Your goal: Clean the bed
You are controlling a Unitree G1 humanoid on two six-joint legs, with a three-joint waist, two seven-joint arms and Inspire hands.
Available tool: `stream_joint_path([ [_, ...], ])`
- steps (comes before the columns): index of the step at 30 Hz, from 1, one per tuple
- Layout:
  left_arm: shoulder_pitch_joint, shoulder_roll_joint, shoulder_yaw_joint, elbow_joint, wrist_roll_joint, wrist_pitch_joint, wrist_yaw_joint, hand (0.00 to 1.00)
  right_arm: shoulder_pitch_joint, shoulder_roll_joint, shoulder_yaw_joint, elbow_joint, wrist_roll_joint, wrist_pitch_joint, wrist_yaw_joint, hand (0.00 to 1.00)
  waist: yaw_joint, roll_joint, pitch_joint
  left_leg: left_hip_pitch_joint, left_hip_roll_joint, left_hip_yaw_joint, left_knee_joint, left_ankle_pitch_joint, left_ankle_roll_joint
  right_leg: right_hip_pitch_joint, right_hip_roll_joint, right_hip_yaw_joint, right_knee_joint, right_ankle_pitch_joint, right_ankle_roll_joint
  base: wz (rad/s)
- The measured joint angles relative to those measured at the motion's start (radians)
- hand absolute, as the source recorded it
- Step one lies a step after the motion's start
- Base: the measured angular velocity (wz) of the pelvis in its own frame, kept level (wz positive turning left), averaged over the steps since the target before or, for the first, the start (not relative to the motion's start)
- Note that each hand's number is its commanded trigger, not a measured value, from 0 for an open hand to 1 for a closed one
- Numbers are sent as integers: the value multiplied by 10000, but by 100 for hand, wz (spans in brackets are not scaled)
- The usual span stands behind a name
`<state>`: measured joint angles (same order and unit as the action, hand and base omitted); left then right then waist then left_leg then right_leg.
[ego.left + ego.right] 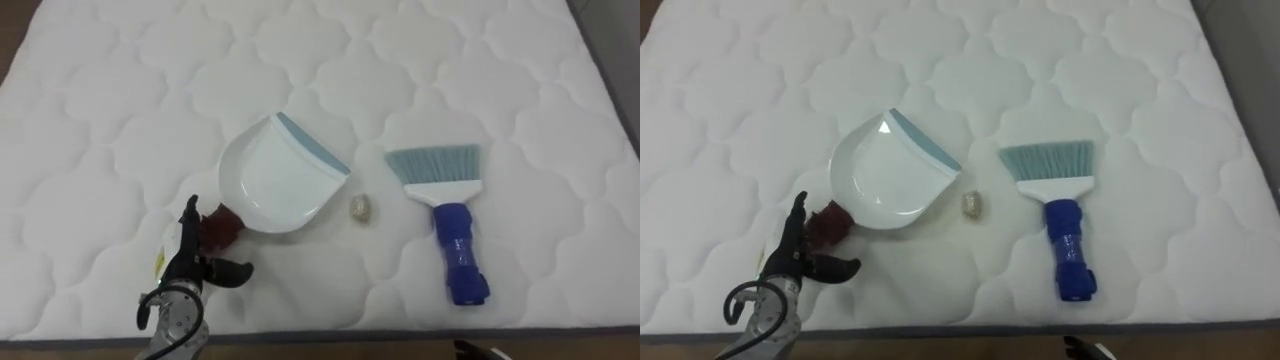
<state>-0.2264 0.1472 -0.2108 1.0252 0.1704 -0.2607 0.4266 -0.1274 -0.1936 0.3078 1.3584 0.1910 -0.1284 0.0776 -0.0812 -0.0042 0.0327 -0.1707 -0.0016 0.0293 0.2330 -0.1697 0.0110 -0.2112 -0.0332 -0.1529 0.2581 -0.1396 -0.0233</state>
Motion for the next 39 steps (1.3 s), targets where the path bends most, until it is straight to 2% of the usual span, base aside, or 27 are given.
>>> stream_joint_path([
  [8,-45,54,26,-25,292,6,77,0,-35,-4,35,-8,32,133,-1,0,-44,-3,-1,-206,38,22,87,0,0,-180,16,2,58,11,-20,0],
  [21,-357,192,101,-15,789,108,720,0,-104,-4,19,0,132,219,-4,0,-93,2,7,-444,52,24,363,-8,-3,-317,-9,-122,168,-20,-66,2],
  [25,-530,209,92,616,862,155,736,0,-145,-22,27,-40,174,222,-12,0,-49,4,24,-491,62,125,360,-12,-1,-493,-36,-91,348,-47,-94,-6],
  [33,-586,218,55,1296,863,439,441,0,-223,-29,-82,-187,445,313,0,0,-312,-12,120,-659,36,233,454,-26,4,-883,-195,-20,909,-247,-128,-1],
  [39,-675,221,25,1539,861,689,199,0,-226,-21,-192,-222,524,283,80,0,-563,2,153,-808,33,239,660,-76,-29,-1056,-222,21,1200,-412,-176,2],
])
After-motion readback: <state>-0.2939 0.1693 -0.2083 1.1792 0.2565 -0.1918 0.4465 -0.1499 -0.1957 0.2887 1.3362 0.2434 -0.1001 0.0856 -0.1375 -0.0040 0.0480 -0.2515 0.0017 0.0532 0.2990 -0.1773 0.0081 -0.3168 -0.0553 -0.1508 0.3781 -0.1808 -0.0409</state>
